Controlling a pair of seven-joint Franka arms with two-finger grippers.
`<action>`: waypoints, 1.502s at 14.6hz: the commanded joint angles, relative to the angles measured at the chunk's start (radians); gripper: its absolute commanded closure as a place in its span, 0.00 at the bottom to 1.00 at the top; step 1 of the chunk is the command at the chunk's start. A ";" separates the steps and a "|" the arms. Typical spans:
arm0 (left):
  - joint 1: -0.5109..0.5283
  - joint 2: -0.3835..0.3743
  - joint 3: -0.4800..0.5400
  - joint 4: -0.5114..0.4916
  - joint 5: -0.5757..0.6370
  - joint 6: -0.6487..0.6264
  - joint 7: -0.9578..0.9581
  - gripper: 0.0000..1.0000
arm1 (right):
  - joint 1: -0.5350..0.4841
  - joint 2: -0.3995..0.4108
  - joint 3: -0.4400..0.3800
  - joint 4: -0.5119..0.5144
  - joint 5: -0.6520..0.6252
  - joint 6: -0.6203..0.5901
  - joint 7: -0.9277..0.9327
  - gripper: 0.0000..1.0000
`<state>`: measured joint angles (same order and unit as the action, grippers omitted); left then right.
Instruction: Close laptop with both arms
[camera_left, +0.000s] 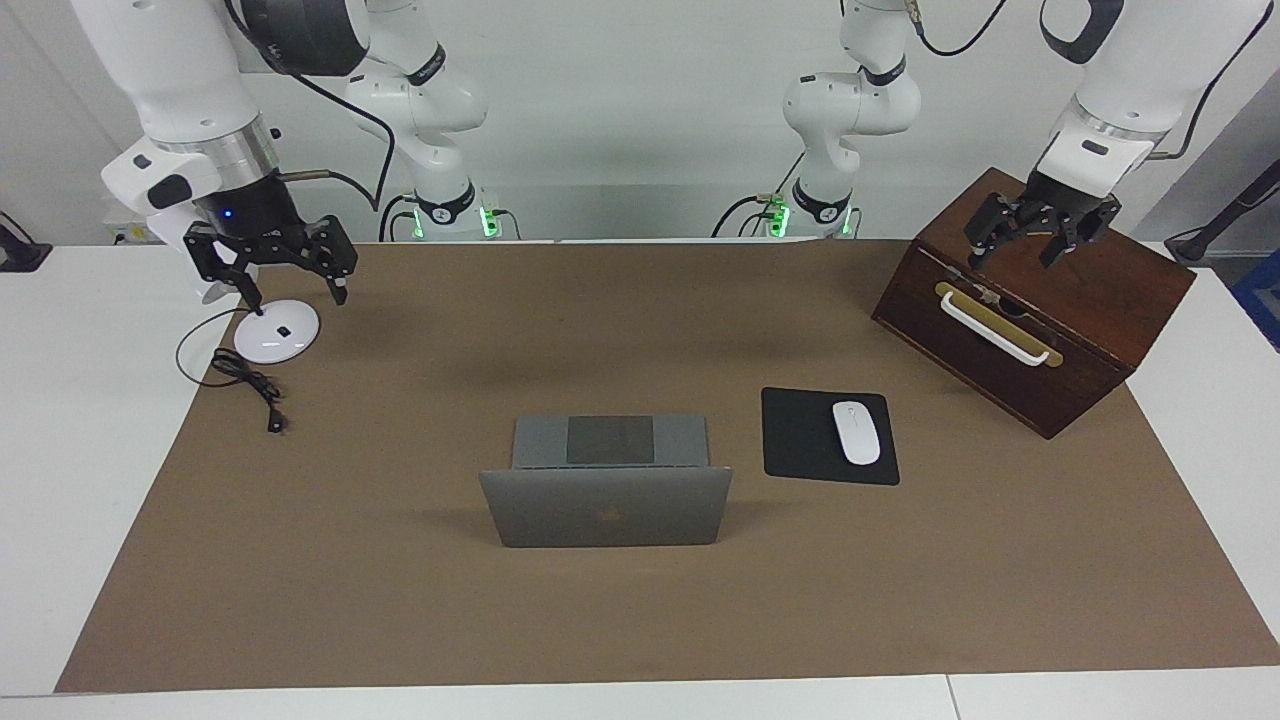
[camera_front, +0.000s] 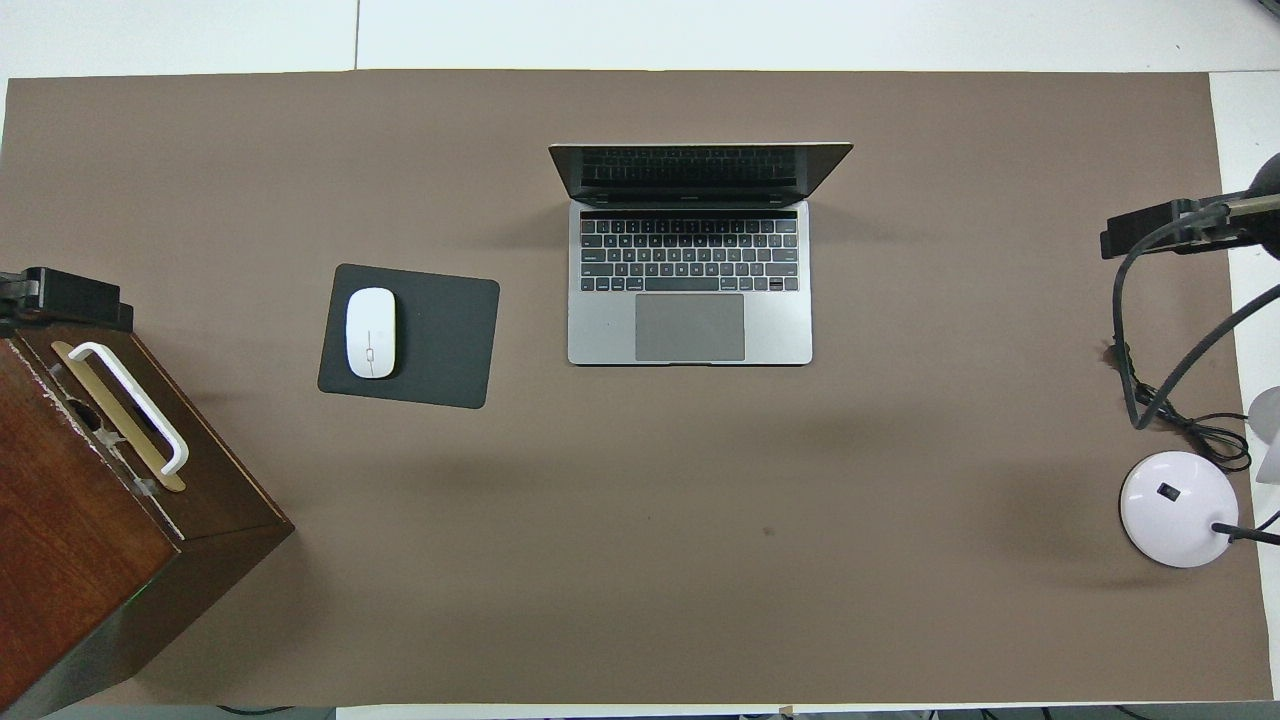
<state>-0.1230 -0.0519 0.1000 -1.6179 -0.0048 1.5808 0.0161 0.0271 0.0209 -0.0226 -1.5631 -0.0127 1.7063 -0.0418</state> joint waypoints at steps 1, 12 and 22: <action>-0.003 0.004 0.007 0.015 -0.014 -0.012 -0.010 0.00 | -0.021 0.011 0.015 0.018 0.003 -0.004 0.016 0.00; 0.008 -0.028 0.009 -0.049 -0.014 0.039 0.001 0.00 | -0.021 0.011 0.015 0.018 0.003 -0.004 0.016 0.00; -0.004 -0.029 0.006 -0.049 -0.011 0.033 -0.010 0.00 | -0.024 0.014 0.015 0.018 0.014 -0.010 0.013 0.00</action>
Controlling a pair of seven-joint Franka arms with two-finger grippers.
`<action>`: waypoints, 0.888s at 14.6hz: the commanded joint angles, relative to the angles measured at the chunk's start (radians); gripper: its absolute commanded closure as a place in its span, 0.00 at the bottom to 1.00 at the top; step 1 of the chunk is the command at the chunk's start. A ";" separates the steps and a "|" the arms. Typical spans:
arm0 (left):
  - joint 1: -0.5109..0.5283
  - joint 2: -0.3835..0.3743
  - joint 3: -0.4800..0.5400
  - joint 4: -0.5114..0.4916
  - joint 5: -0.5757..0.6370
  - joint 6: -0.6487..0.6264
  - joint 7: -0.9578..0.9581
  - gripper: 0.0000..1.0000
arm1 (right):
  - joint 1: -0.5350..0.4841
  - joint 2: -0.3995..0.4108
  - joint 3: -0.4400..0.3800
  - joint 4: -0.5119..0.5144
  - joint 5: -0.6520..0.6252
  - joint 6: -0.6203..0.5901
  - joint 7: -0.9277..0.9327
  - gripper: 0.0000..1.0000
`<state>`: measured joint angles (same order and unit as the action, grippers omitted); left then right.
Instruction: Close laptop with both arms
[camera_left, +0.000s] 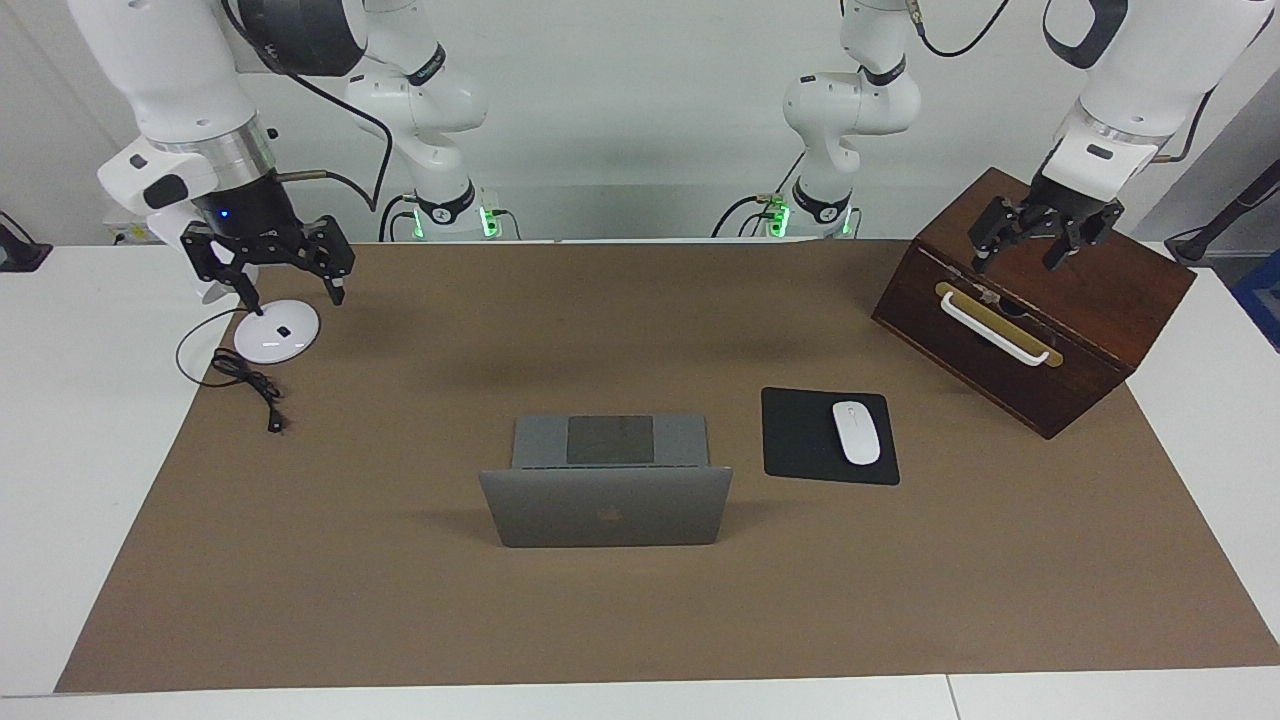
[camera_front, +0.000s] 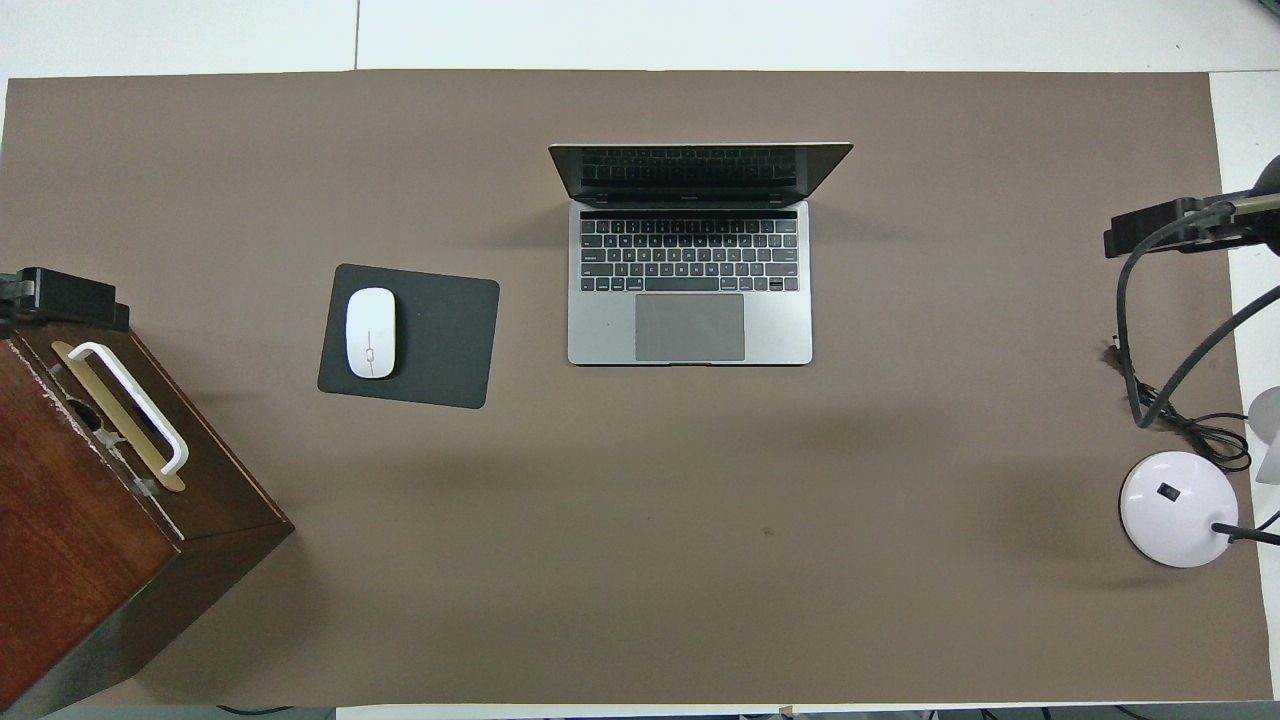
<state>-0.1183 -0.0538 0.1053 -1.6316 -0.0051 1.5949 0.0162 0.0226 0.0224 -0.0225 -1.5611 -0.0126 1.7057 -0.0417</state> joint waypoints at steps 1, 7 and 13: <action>-0.011 -0.028 0.001 -0.036 -0.010 0.019 -0.010 0.00 | -0.018 0.014 0.015 0.016 0.011 -0.009 0.014 0.00; -0.012 -0.028 -0.006 -0.037 -0.010 0.025 -0.015 0.00 | -0.013 0.013 0.015 0.016 0.006 -0.011 0.017 0.00; -0.001 -0.055 -0.004 -0.103 -0.010 0.079 -0.012 1.00 | -0.013 0.014 0.015 0.032 0.002 -0.005 0.017 0.00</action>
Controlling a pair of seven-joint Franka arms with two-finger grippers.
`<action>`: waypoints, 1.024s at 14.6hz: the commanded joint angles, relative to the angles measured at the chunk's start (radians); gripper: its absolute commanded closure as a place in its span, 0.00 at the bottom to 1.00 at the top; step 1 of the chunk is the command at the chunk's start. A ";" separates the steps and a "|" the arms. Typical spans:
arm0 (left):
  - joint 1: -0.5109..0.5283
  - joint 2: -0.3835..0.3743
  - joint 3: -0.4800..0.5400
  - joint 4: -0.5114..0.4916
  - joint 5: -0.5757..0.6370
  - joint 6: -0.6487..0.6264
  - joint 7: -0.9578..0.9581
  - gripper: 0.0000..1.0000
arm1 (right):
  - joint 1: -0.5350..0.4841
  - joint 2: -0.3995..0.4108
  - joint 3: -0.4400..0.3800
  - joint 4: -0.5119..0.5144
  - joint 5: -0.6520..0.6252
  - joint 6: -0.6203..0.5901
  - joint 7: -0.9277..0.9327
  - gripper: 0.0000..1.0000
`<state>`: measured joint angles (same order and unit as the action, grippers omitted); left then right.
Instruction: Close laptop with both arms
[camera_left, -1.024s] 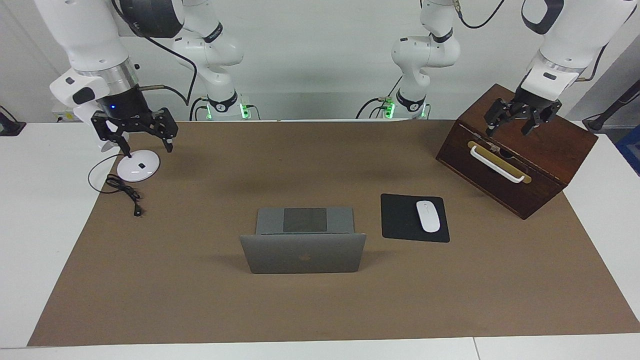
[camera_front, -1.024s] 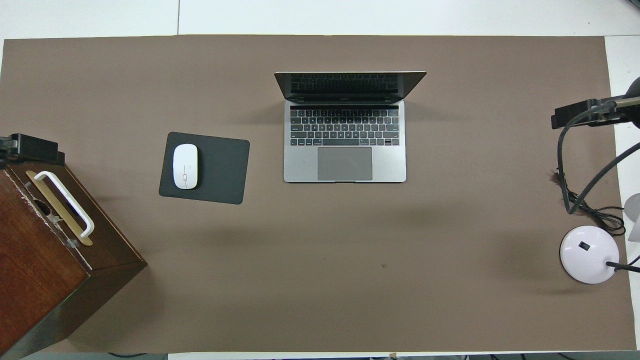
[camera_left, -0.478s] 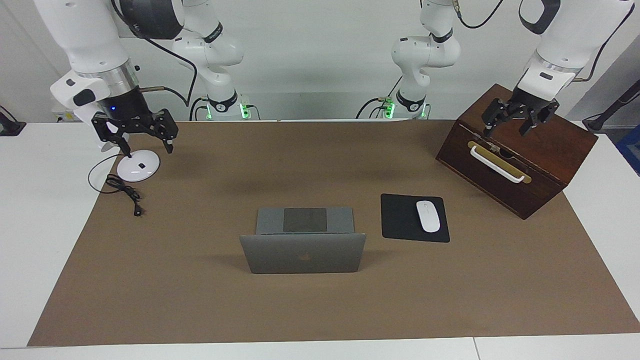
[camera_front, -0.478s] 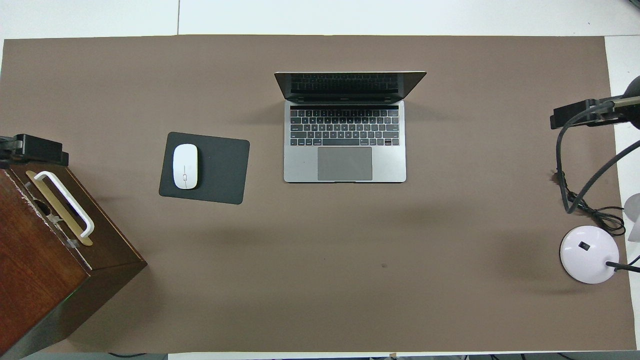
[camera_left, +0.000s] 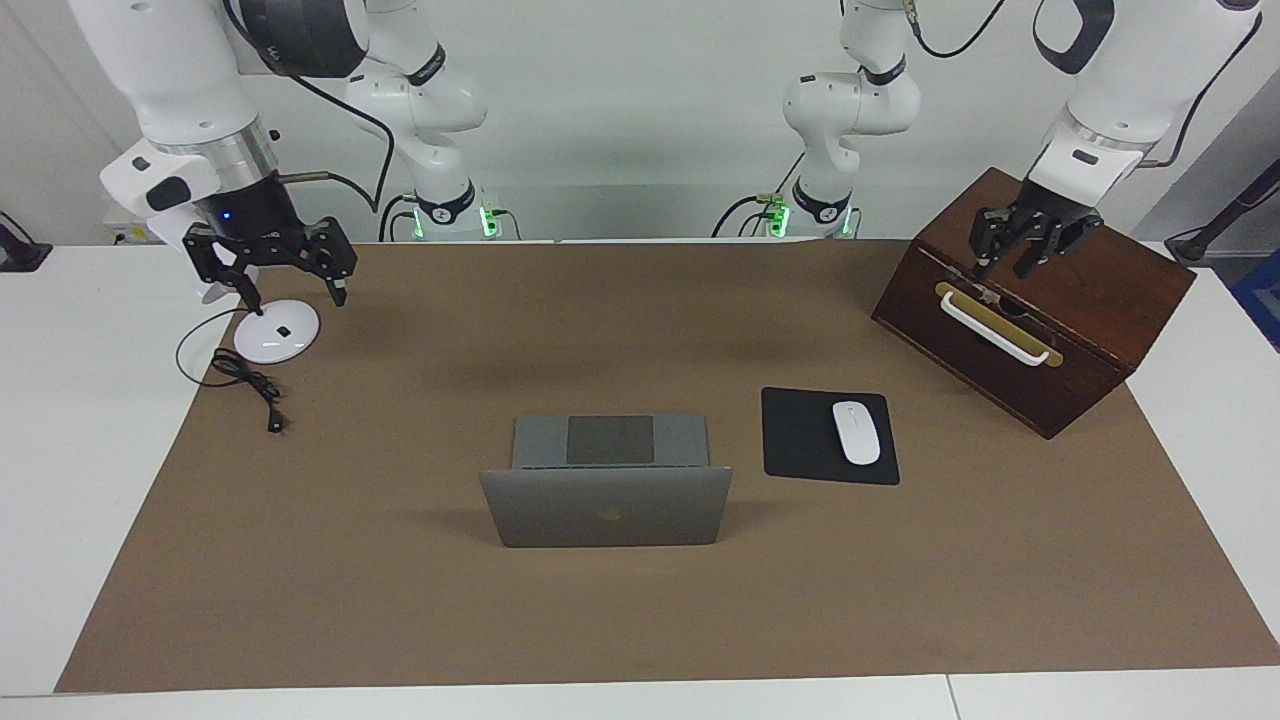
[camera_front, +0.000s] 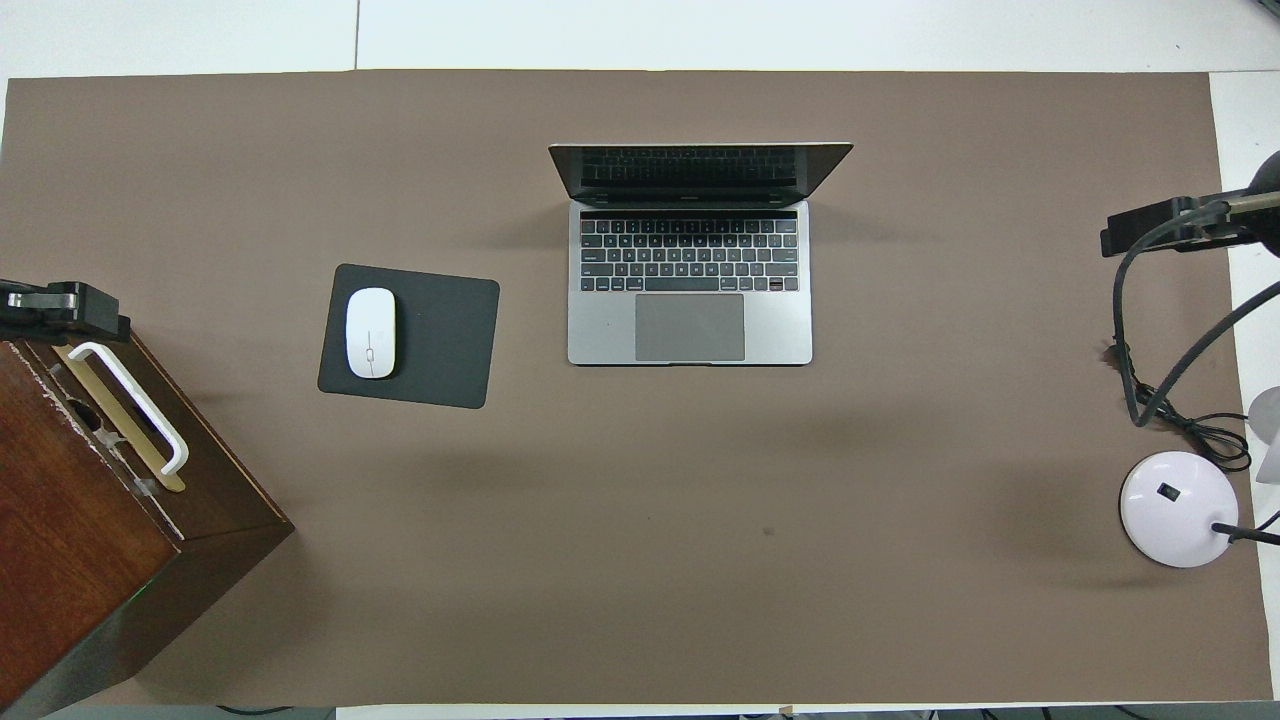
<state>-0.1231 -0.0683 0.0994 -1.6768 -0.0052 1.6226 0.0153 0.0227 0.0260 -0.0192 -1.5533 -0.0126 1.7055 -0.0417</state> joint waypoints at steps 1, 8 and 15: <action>0.005 -0.041 0.000 -0.058 -0.012 0.057 -0.017 1.00 | -0.012 0.011 0.012 0.024 -0.003 0.005 0.014 0.00; -0.009 -0.036 -0.003 -0.121 -0.061 0.224 -0.199 1.00 | -0.018 0.057 0.012 0.065 -0.013 0.016 0.002 0.93; -0.111 -0.034 -0.007 -0.259 -0.062 0.475 -0.086 1.00 | 0.038 0.159 0.019 0.078 -0.035 0.287 0.014 1.00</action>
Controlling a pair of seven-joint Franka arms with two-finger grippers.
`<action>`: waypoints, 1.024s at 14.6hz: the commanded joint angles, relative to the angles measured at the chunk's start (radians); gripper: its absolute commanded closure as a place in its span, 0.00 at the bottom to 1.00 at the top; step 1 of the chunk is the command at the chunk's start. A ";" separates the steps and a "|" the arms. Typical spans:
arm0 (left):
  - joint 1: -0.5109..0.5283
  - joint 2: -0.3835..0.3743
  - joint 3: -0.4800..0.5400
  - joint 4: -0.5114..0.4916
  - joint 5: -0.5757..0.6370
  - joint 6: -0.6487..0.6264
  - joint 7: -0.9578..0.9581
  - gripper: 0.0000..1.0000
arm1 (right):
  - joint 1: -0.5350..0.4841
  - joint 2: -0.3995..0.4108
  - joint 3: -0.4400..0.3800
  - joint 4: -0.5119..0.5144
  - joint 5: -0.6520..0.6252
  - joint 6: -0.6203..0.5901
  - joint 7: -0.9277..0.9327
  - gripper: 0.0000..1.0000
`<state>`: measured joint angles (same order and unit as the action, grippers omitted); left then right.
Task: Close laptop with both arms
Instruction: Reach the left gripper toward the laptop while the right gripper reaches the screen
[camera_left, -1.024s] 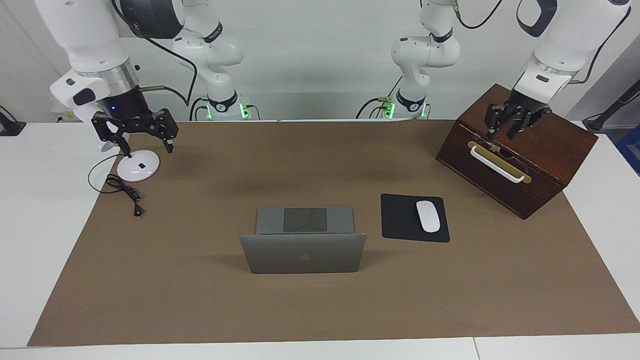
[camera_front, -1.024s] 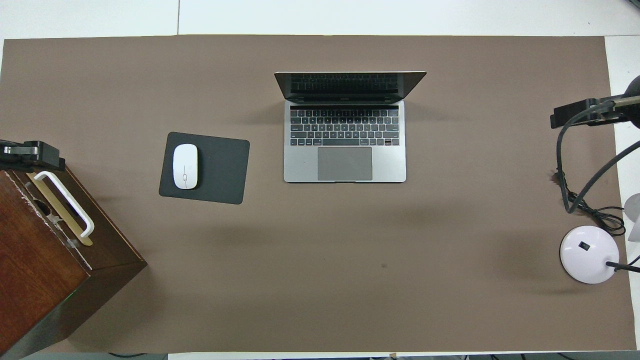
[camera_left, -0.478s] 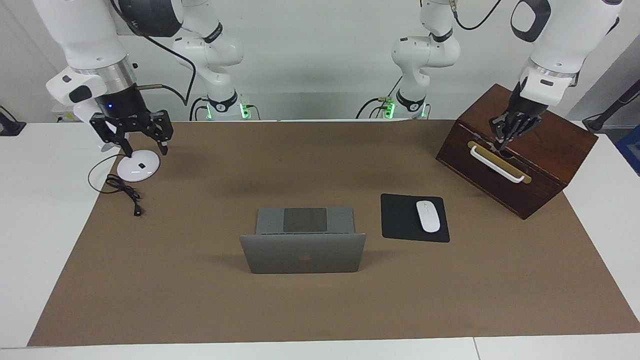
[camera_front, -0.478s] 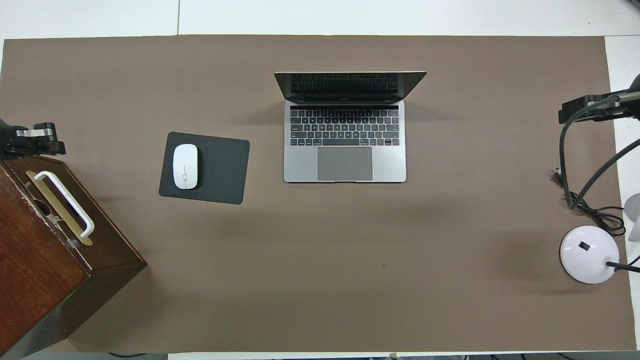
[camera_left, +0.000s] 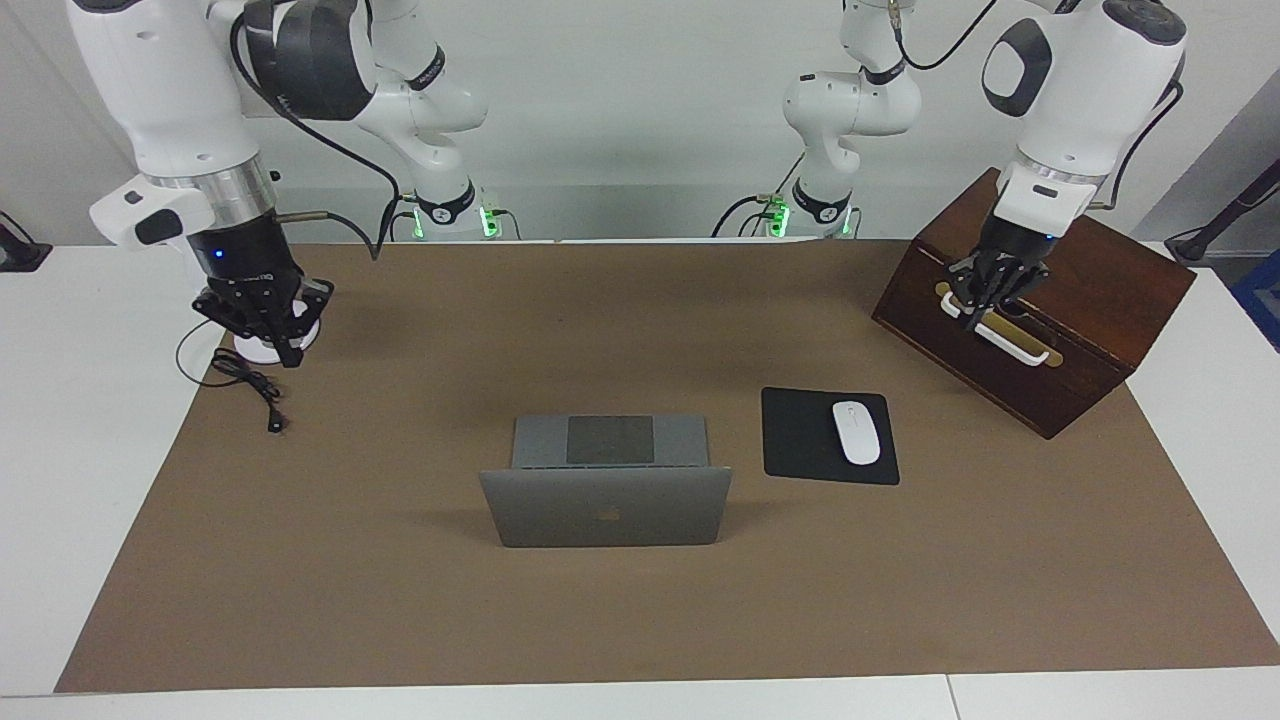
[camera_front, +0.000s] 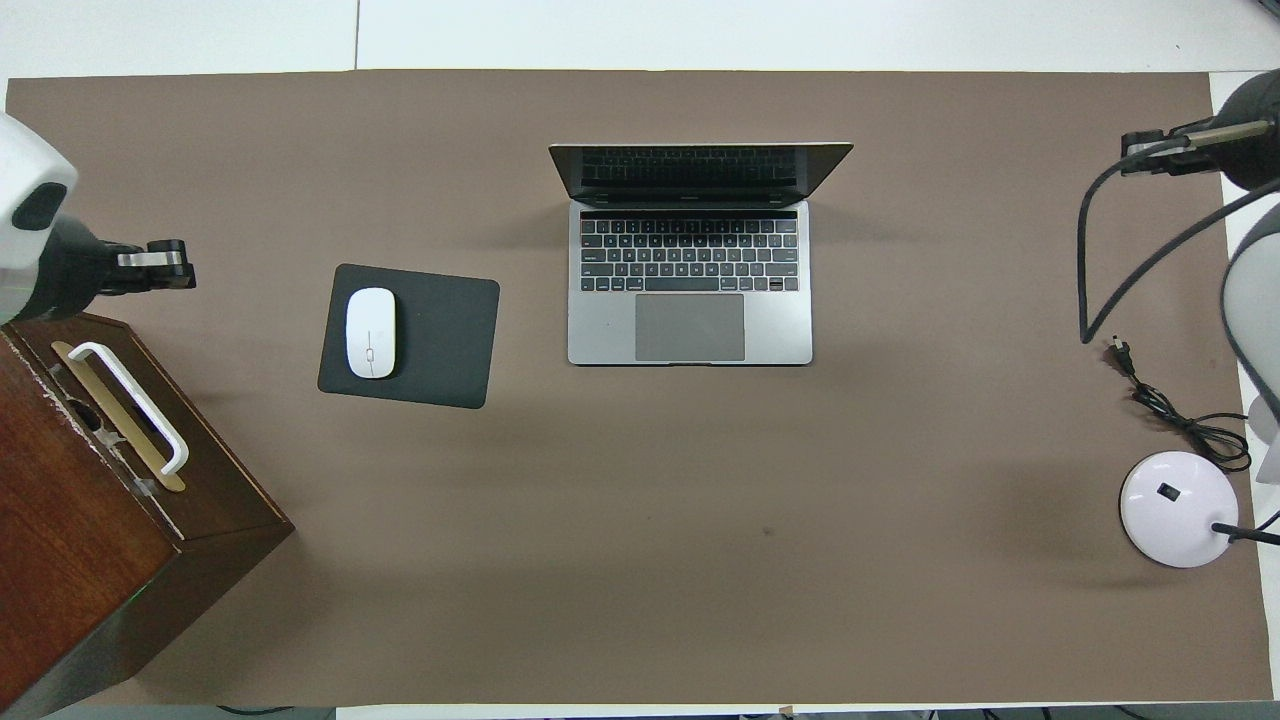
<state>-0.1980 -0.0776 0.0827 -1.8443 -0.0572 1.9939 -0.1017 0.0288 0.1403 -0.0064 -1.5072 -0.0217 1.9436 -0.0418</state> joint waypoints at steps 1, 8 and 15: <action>-0.081 -0.024 0.011 -0.122 -0.010 0.144 0.027 1.00 | 0.052 0.071 0.006 0.047 -0.052 0.093 0.022 1.00; -0.236 -0.002 0.009 -0.381 -0.010 0.550 0.034 1.00 | 0.152 0.205 0.006 0.142 -0.161 0.253 0.264 1.00; -0.357 0.090 0.009 -0.509 -0.009 0.942 0.149 1.00 | 0.240 0.298 0.005 0.208 -0.220 0.290 0.581 1.00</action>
<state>-0.5296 0.0028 0.0759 -2.3084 -0.0576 2.8284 -0.0209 0.2503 0.3988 -0.0005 -1.3346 -0.1957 2.2045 0.4442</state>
